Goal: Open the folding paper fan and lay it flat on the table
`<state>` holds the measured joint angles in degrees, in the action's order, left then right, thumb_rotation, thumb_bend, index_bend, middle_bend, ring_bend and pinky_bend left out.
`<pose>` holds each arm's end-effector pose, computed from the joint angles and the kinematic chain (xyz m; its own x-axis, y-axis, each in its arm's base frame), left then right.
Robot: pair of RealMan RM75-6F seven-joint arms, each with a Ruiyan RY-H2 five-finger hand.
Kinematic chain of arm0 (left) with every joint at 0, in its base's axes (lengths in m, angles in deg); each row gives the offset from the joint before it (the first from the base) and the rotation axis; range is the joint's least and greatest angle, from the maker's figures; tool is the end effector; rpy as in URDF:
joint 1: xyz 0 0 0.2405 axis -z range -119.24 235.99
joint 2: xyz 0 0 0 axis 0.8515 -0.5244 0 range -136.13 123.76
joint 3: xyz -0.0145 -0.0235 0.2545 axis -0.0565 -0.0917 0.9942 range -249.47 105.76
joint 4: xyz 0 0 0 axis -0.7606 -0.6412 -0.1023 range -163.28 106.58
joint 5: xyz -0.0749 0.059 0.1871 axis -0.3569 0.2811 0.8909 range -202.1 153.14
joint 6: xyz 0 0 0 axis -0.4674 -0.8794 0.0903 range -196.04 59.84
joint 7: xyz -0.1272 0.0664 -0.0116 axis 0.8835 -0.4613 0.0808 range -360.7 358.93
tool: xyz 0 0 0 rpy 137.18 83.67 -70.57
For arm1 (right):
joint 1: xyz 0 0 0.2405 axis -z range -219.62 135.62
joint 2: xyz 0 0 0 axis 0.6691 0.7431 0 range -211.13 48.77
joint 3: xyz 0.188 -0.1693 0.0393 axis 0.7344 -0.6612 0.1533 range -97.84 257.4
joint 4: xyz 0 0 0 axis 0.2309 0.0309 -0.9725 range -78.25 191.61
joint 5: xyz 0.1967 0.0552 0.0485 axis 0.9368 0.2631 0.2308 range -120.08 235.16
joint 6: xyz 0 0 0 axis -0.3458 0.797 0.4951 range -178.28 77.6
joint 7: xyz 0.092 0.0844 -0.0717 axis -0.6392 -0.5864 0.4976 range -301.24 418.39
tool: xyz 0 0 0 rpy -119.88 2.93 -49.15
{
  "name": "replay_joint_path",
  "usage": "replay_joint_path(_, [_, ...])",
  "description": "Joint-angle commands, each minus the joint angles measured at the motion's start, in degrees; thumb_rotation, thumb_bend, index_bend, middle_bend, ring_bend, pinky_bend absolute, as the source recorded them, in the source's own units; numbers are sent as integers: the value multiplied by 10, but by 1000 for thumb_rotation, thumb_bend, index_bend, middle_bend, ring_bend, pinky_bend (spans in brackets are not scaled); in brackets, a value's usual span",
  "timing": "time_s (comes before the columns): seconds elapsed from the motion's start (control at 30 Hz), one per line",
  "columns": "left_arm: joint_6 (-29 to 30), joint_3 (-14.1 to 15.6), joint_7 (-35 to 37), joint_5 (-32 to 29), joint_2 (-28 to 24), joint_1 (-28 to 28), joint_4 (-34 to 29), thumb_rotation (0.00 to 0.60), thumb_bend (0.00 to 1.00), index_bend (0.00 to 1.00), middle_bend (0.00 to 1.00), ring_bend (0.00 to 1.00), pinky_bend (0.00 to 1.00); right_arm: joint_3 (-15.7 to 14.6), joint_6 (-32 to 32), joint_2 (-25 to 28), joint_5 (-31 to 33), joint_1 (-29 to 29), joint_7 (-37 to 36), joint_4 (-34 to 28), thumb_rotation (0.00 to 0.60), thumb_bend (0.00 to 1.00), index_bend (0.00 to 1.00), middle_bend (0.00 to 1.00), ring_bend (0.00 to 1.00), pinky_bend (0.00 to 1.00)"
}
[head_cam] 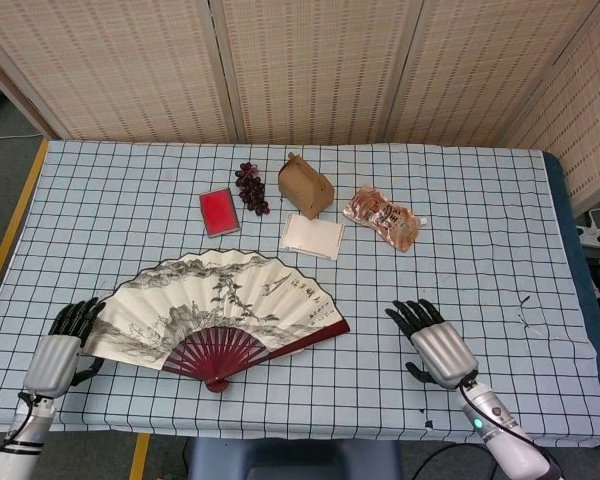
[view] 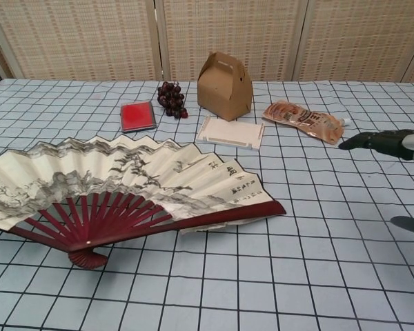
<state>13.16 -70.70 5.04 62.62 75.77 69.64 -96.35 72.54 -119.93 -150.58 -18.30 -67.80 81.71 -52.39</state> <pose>-0.3420 0.2086 0.0763 0.4206 0.0843 0.9033 0.9044 -0.1185 -0.4100 -0.2140 -0.2117 0.0578 0.5004 -0.3345 0.7986 -0.8574 -0.3195 0.4034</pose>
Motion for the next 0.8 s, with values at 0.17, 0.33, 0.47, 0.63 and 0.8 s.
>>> replay_joint_path(0.17, [-56,43,-160,18,-162,2,-279,600,386,0,0,0,138,-19,-37,52,-65,47,-97,23,600,242,0,0,0,0])
replay_joint_path(0.33, [-184,80,-244,-22,-207,38,-348,600,384,0,0,0,131,-23,-39,65,-96,59,-139,38,600,243,0,0,0,0])
replay_joint_path(0.47, [-279,82,-277,-103,-228,75,-394,600,383,0,0,0,114,-26,-36,76,-113,66,-172,46,600,242,0,0,0,0])
replay_joint_path(0.63, [-158,30,-312,-75,-189,56,-341,600,382,0,0,0,82,-30,-36,87,-132,77,-209,59,600,243,0,0,0,0])
replay_joint_path(0.8, [-87,-9,-466,-117,-138,45,-285,600,375,0,0,0,30,-30,-42,94,-147,89,-229,67,600,243,0,0,0,0])
